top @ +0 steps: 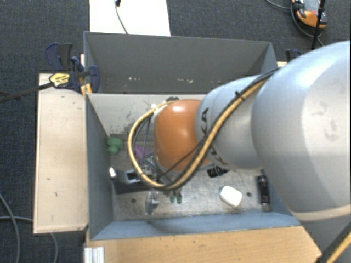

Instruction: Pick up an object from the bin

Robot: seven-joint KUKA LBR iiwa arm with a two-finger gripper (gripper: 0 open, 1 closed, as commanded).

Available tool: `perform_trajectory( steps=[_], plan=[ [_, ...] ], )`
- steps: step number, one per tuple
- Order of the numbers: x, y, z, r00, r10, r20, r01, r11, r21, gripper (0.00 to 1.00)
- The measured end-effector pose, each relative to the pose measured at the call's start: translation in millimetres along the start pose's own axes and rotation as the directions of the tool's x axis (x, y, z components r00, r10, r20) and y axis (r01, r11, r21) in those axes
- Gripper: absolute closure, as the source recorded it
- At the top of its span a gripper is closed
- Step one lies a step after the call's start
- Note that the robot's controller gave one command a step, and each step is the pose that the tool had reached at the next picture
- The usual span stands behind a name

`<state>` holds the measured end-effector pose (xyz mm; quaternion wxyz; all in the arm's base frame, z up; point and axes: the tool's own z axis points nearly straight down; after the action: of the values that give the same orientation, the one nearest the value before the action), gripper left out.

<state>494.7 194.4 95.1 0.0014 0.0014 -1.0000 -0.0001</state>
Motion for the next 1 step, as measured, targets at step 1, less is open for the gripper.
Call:
perform_trajectory(
  steps=[1],
  plan=[
    [-2.2,0.8,-1.6,1.000,0.004,0.008,-0.004,1.000,-0.003,1.00]
  ],
)
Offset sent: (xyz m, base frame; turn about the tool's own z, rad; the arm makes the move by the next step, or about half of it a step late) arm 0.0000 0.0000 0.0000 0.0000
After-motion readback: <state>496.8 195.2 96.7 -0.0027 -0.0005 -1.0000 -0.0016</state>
